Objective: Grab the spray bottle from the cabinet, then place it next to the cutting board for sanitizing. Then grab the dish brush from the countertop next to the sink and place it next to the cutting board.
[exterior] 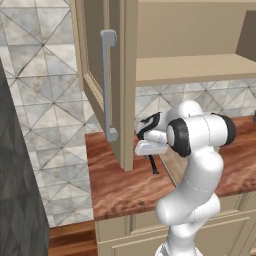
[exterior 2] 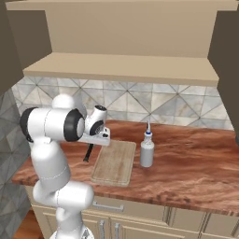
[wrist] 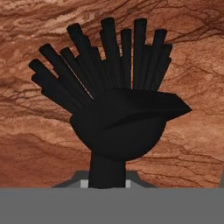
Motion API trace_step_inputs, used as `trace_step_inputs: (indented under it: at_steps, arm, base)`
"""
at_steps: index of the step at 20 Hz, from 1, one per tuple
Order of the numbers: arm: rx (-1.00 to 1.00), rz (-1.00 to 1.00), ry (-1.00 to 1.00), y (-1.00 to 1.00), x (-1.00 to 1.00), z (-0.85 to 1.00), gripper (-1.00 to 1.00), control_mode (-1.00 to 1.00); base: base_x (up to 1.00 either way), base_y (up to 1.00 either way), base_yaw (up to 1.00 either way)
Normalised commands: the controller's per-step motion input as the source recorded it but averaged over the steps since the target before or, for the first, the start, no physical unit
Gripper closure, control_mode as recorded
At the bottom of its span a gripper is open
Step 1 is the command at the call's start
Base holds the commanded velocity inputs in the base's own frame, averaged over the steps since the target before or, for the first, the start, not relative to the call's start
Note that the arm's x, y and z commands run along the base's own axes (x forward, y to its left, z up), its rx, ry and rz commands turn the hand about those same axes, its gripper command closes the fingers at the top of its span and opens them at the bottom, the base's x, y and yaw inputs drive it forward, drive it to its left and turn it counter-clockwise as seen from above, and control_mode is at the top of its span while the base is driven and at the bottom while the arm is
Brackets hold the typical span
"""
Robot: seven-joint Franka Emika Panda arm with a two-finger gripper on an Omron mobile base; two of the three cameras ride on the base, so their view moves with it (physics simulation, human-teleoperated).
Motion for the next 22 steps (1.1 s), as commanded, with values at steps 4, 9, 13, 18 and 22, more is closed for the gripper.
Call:
trace_step_inputs:
  at_steps: [4,9,13,18,22]
  arm:
    - [0.0,0.0,0.04,0.0,0.0,-0.44,1.0,-1.0]
    - [0.0,0.0,0.04,0.04,0.0,-0.46,-1.0,-1.0]
    - [0.0,0.0,-0.02,0.0,-0.23,0.0,-1.0,-1.0]
    - [0.0,0.0,-0.07,0.0,-0.34,0.23,-1.0,-1.0]
    - [0.0,0.0,-0.15,0.0,-0.51,0.63,-1.0,-1.0]
  base:
    - [0.0,0.0,0.0]
    - [0.0,0.0,0.0]
    - [0.0,0.0,0.0]
    - [0.0,0.0,0.0]
    - [0.0,0.0,0.0]
